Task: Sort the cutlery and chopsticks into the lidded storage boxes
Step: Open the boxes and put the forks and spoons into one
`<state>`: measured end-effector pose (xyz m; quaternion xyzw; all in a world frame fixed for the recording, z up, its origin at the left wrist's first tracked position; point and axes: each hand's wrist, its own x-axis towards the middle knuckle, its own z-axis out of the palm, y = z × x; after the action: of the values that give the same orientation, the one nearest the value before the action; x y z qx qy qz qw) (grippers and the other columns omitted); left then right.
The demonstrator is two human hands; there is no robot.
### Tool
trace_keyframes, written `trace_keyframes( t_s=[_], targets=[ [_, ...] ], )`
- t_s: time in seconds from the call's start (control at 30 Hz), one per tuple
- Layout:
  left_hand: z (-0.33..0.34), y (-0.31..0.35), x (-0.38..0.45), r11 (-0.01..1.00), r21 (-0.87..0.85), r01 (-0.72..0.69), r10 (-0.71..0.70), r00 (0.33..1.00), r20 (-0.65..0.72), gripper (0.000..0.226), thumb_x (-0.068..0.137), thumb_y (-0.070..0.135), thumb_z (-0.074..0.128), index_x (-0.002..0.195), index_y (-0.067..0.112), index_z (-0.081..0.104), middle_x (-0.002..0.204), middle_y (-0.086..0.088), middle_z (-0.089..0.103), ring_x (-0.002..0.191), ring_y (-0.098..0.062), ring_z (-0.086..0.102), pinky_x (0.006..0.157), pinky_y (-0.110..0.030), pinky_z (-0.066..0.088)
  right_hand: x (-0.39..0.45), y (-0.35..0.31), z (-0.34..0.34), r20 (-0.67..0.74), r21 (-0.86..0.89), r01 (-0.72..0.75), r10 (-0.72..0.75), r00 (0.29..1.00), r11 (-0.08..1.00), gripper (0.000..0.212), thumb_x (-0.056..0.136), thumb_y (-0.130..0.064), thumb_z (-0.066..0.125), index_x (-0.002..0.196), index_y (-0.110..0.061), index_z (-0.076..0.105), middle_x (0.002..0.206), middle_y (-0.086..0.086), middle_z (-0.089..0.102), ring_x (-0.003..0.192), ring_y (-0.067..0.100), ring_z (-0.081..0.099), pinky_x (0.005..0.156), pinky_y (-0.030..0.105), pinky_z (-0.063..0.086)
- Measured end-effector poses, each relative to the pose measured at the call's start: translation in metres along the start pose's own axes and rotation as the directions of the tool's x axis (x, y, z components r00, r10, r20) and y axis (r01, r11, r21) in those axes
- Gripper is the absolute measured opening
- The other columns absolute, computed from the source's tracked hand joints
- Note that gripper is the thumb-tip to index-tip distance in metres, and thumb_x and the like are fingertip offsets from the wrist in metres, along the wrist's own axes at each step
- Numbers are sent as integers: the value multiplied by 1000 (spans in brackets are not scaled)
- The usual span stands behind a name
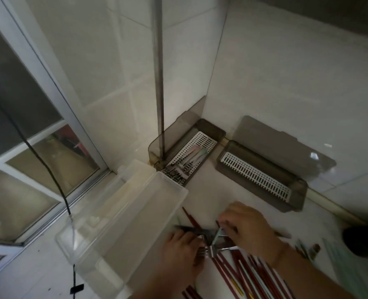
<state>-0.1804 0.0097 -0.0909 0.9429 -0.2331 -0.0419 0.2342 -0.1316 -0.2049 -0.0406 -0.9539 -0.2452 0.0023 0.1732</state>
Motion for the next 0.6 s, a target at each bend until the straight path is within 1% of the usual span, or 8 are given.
trace_keyframes(
  t_s=[0.07, 0.13, 0.2, 0.33, 0.43, 0.47, 0.53, 0.6],
  targets=[
    [-2, 2, -1, 999, 17, -29, 29, 1000, -4, 36, 52, 50, 65, 83, 32, 69, 81, 14, 63, 74, -13, 62, 67, -23, 50, -34, -2, 8, 84, -40, 10, -7, 996, 999, 7, 79, -29, 61, 84, -30, 65, 85, -12, 60, 84, 8, 56, 66, 27, 52],
    [-5, 6, -1, 998, 42, -45, 45, 999, 3, 32, 57, 50, 57, 81, 33, 68, 80, 15, 63, 73, -13, 61, 67, -23, 49, -52, -3, 14, 116, -63, 6, 1, 993, 998, 12, 80, -34, 59, 86, -30, 68, 89, -11, 61, 88, 12, 58, 67, 29, 53],
    [-8, 10, -1, 999, 48, -26, 26, 1000, 8, 29, 60, 50, 56, 79, 32, 67, 80, 15, 62, 74, -12, 60, 67, -24, 48, -58, -5, 17, 98, -85, -1, 9, 995, 996, 14, 80, -38, 59, 86, -29, 69, 88, -11, 61, 85, 14, 58, 65, 29, 52],
    [-7, 17, -6, 1000, -7, 21, -21, 999, 34, 26, 61, 46, 63, 80, 28, 65, 83, 12, 62, 82, -14, 60, 73, -27, 46, -61, -12, 21, 32, -124, 11, -7, 999, 992, 8, 74, -35, 69, 80, -29, 71, 82, -10, 62, 77, 15, 59, 59, 27, 50],
    [-9, 23, -11, 997, -59, 41, -39, 999, 24, 25, 64, 45, 65, 83, 28, 66, 89, 11, 64, 87, -13, 60, 75, -28, 47, -64, -16, 20, 6, -152, 12, -11, 1000, 988, 8, 75, -35, 66, 75, -29, 71, 81, -11, 63, 77, 15, 59, 60, 27, 48],
    [-10, 25, -13, 997, -65, 32, -33, 999, -3, 22, 67, 44, 65, 81, 28, 67, 87, 12, 64, 84, -13, 60, 73, -28, 47, -65, -16, 20, -9, -156, 17, -19, 1000, 988, 8, 75, -35, 65, 75, -30, 71, 81, -12, 63, 77, 14, 59, 60, 26, 48],
    [-13, 29, -15, 998, -68, -2, -1, 999, -48, 14, 73, 41, 65, 74, 27, 67, 75, 13, 62, 72, -12, 58, 66, -26, 44, -69, -16, 19, -50, -171, 35, -44, 998, 985, 3, 73, -29, 71, 76, -30, 71, 82, -13, 65, 76, 14, 60, 62, 25, 46],
    [-16, 32, -16, 997, -78, -30, 24, 997, -76, 18, 80, 36, 59, 68, 25, 66, 67, 11, 60, 63, -12, 57, 60, -24, 42, -73, -15, 17, -126, -175, 47, -70, 989, 983, 11, 71, -24, 76, 79, -29, 71, 85, -13, 66, 78, 14, 59, 67, 27, 43]
  ],
)
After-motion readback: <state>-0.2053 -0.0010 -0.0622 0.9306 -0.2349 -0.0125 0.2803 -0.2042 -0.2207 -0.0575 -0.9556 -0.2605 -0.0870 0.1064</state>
